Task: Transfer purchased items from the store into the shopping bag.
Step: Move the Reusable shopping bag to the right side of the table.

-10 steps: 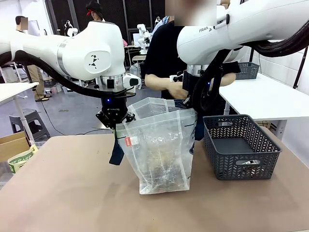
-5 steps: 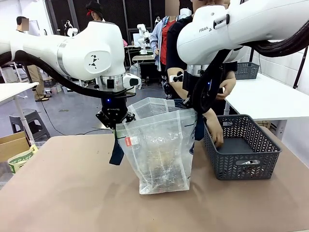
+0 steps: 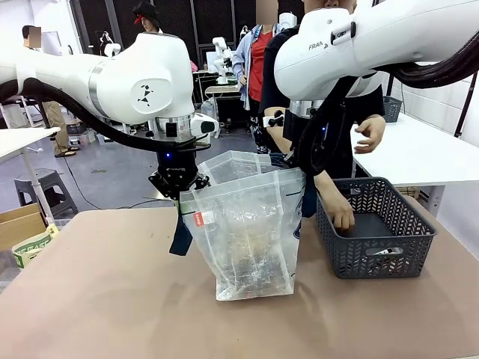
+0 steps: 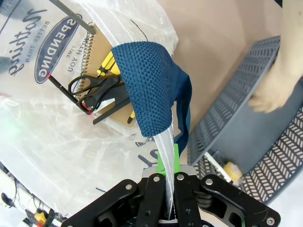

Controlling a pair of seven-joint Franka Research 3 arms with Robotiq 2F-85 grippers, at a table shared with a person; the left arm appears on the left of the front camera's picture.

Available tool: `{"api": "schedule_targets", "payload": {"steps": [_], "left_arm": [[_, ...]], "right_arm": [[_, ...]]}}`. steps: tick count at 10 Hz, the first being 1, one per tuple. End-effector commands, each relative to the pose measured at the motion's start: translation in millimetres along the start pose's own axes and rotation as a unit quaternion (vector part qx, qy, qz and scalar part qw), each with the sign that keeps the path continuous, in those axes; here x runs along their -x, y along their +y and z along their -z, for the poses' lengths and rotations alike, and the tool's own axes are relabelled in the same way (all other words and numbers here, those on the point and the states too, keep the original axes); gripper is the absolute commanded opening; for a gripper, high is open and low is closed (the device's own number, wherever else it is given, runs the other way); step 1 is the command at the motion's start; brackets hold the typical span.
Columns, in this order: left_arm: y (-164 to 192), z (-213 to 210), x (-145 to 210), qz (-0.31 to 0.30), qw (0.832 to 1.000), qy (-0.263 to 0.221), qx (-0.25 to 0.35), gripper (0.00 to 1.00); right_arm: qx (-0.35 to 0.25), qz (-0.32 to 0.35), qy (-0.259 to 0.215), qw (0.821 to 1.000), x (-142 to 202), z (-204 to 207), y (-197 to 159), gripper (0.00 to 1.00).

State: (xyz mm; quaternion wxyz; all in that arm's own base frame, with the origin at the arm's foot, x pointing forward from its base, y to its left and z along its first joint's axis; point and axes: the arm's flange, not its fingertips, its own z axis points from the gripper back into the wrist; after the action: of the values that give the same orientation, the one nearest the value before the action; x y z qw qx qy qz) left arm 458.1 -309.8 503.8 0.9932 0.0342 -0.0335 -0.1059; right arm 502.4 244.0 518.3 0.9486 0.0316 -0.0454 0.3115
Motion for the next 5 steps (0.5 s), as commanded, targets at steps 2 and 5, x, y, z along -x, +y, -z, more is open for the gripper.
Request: {"api": "schedule_targets", "payload": {"steps": [2,5], "left_arm": [[3.1,-2.0,0.1,-0.006,1.000,-0.001,-0.001,0.00],[3.1,-2.0,0.1,-0.006,1.000,-0.001,-0.001,0.00]], "right_arm": [[0.000,0.004,0.002,1.000,1.9,-0.1,-3.2,0.00],[0.000,0.004,0.002,1.000,1.9,-0.1,-3.2,0.00]]}}
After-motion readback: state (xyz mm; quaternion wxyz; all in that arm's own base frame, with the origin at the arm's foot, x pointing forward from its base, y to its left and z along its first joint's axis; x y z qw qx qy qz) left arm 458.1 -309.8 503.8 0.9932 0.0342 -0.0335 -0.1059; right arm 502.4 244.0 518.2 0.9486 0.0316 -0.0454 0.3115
